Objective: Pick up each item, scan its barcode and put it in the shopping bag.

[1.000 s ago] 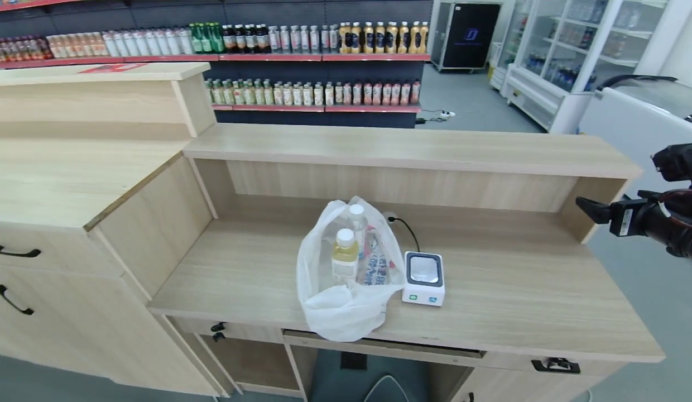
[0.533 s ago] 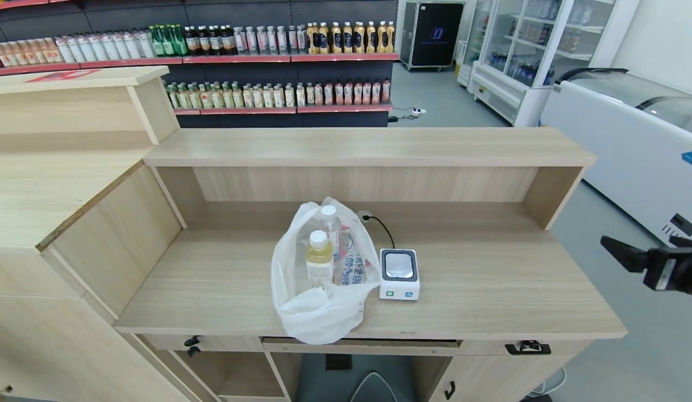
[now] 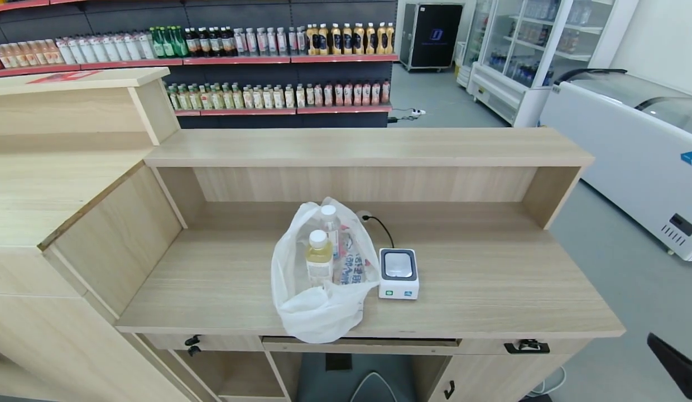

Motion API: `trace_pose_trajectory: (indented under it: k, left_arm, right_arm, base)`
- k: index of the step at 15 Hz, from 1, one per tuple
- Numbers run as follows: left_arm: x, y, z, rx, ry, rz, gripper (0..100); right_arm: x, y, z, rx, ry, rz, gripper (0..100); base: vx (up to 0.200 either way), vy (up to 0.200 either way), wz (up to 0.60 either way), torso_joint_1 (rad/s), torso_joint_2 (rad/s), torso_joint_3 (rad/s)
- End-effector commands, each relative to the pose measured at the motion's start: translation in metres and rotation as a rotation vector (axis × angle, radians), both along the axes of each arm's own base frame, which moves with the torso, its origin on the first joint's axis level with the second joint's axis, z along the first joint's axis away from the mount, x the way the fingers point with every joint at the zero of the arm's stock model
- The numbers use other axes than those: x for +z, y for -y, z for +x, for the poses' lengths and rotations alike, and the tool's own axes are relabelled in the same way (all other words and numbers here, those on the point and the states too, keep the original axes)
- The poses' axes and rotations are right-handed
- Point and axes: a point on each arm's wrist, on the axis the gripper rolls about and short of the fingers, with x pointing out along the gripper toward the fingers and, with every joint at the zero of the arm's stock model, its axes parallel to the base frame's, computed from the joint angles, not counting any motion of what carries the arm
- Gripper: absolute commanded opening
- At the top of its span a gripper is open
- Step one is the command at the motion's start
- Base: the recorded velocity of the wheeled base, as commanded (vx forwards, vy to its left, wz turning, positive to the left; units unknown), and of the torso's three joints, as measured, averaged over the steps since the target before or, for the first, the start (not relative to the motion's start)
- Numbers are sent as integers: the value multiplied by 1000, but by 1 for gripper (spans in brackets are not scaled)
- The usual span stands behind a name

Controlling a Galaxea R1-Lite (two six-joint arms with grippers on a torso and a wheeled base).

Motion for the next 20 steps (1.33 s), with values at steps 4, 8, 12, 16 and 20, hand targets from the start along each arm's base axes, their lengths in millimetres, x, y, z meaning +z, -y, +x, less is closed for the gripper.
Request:
trace_pose_trajectory:
  k: [4,8,12,16,20]
  left_arm:
    - [0,0,0,1,0,0,0]
    - [0,0,0,1,0,0,0]
    - [0,0,0,1,0,0,0]
    - [0,0,0,1,0,0,0]
    - [0,0,0,1,0,0,0]
  right_arm:
    - [-40,-7,-75,9,159,26,100]
    - [-40,-7,-75,11,159,29,100]
    - [-40,-6,-75,-3,164,114,100]
    - [-41,-6,-75,-6,163,148,100]
    - [-40,-7,-75,47,155,59,100]
  base:
    - [0,0,0,0,0,0]
    - [0,0,0,0,0,0]
    - [0,0,0,0,0,0]
    - [0,0,0,0,0,0]
    - [0,0,0,0,0,0]
